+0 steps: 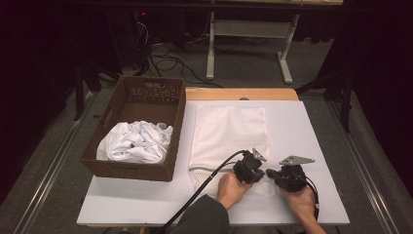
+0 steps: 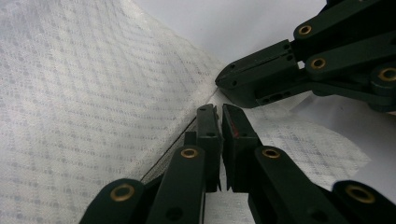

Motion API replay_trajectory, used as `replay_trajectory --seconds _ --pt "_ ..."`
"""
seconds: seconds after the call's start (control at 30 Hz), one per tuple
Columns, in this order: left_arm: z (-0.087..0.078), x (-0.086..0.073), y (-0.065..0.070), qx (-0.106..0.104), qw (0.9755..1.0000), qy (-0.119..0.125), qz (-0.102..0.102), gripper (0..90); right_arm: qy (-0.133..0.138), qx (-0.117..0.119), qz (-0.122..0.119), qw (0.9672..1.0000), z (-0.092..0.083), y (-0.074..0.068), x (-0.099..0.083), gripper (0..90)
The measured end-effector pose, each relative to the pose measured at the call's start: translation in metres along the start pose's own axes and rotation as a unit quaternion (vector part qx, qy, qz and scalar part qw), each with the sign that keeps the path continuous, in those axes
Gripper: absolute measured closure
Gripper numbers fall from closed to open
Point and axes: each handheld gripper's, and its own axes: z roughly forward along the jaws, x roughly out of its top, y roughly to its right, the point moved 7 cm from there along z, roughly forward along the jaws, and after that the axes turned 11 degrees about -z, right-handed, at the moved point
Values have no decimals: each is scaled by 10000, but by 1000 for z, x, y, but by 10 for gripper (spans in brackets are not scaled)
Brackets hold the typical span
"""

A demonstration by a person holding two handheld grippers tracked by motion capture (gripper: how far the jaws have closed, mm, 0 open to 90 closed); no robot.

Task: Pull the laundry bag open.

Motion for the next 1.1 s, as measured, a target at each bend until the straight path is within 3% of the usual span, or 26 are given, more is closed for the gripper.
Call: replay_trajectory --seconds 0.13,0.47,0.73,0.9,1.1 --pt "1 1 2 -49 9999 78 42 860 165 18 66 9998 -4 0 3 900" --pt "2 2 2 -112 9999 59 11 861 -21 -98 96 9999 0 4 -2 900" --pt "0 2 1 -154 9999 38 47 861 -29 -262 -37 9996 1 1 -2 899" --pt "-5 1 2 -67 9997 80 221 862 -52 -351 -68 9993 2 0 -3 900" --pt "-8 1 -1 -151 9998 52 136 862 -83 -519 -198 9984 2 -2 -2 900"
